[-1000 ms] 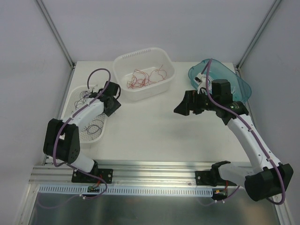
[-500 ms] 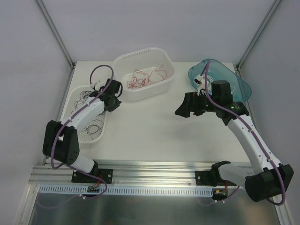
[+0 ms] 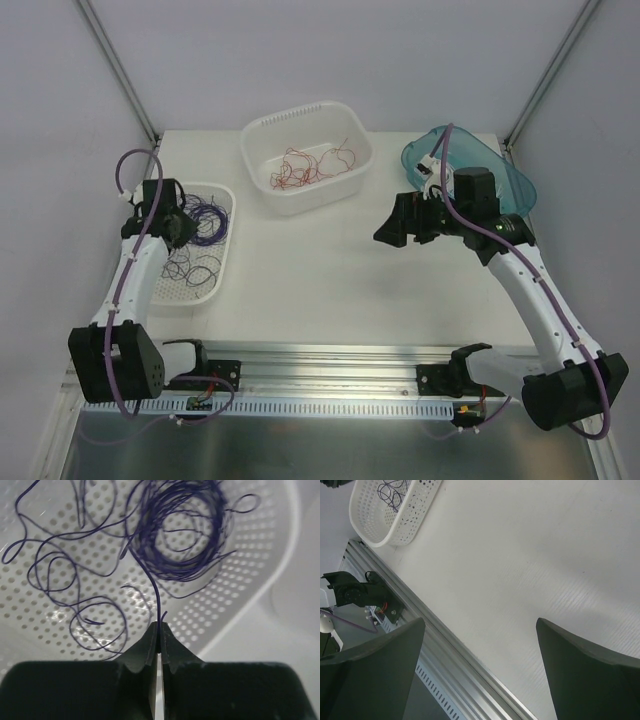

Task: Untangle the cables

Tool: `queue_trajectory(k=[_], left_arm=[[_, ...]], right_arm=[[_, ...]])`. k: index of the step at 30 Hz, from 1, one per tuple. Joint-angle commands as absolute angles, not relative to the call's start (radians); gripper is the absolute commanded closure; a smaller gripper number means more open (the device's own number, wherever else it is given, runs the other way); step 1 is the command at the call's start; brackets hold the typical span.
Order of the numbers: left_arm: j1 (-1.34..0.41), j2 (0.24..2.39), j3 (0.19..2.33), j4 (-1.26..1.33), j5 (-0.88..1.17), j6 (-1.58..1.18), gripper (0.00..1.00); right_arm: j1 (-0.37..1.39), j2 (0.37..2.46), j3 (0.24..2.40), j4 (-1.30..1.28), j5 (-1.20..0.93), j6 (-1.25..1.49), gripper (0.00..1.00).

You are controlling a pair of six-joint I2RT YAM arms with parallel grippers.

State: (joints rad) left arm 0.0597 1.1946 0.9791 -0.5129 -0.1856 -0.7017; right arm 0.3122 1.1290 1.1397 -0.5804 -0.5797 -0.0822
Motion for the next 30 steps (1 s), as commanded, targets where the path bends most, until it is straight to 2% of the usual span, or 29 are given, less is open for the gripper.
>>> queue_trajectory(k=[1,4,7,8,11,12,14,15,20,23,30], left_arm=[[0.184,1.196,0.885,-0.552,-0.002,-0.647,1.0],[0.305,1.206,0.832,-0.551,0.155,-0.626,1.0],[0.34,1.187,0.808,-0.555,0.212,-0.597,0.74],[0.341,1.169,0.807,-0.558,0.218,-0.591,0.59],[0.342,1.12,0.811,-0.564,0.233,-0.581,0.37],[0.342,1.106,0.813,-0.565,0.245,-0.581,0.19],[0.341,1.068,0.821,-0.575,0.258,-0.583,0.04],[0.336,1.059,0.824,-0.58,0.262,-0.583,0.01],[0.22,1.013,0.868,-0.629,0.21,-0.529,0.01],[0.125,0.974,0.926,-0.669,0.14,-0.465,0.01],[0.086,0.789,1.06,-0.788,0.169,-0.345,0.01]], right_arm=[[0.318,1.12,1.155,-0.545,-0.563,-0.06,0.02],[0.319,1.117,1.151,-0.546,-0.531,-0.045,0.02],[0.319,1.111,1.147,-0.549,-0.482,-0.029,0.02],[0.318,1.109,1.15,-0.552,-0.47,-0.025,0.02],[0.318,1.098,1.158,-0.572,-0.401,-0.006,0.02],[0.319,1.097,1.161,-0.589,-0.341,-0.005,0.02],[0.318,1.097,1.18,-0.627,-0.258,0.028,0.02],[0.316,1.1,1.19,-0.679,-0.161,0.035,0.02],[0.318,1.083,1.256,-0.819,0.14,0.115,0.03],[0.318,1.049,1.301,-0.886,0.224,0.132,0.03],[0.318,0.91,1.358,-0.977,0.503,0.059,0.03]])
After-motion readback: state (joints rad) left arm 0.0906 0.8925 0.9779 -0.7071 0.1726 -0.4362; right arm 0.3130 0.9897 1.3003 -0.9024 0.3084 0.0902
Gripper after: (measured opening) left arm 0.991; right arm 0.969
